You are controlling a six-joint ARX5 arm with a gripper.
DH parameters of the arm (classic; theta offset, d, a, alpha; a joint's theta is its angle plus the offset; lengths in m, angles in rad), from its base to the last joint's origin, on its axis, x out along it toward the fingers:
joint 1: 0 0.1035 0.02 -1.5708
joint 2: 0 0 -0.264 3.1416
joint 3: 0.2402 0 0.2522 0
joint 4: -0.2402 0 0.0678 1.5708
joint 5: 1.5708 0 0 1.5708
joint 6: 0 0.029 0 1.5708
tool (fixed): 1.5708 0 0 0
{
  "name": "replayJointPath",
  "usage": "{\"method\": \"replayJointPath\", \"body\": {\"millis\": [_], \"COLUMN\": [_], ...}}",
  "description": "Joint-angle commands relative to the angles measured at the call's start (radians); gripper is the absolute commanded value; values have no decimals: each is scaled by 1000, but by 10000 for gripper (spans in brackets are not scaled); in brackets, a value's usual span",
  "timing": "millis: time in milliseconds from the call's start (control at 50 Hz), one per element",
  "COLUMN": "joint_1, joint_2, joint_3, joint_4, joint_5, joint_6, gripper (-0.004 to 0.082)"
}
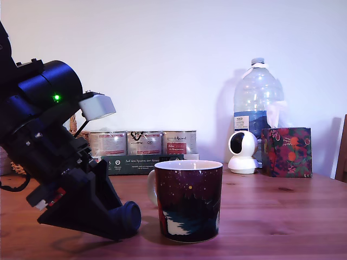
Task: Pick up the coffee capsules from the table one by one and drop them inside the nearest coffee cup
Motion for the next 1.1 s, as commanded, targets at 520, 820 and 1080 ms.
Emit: {"method": "replayJointPath", "body": {"millis": [520,820,1080], "joint_1": [-6,-6,-14], "joint_2": [8,-60,-195], "joint_3": [10,10,10], "joint_4": [-27,-89,-193], "joint_5": [8,8,8], "joint_6": [-6,-32,-79], "gripper": [193,193,193]}}
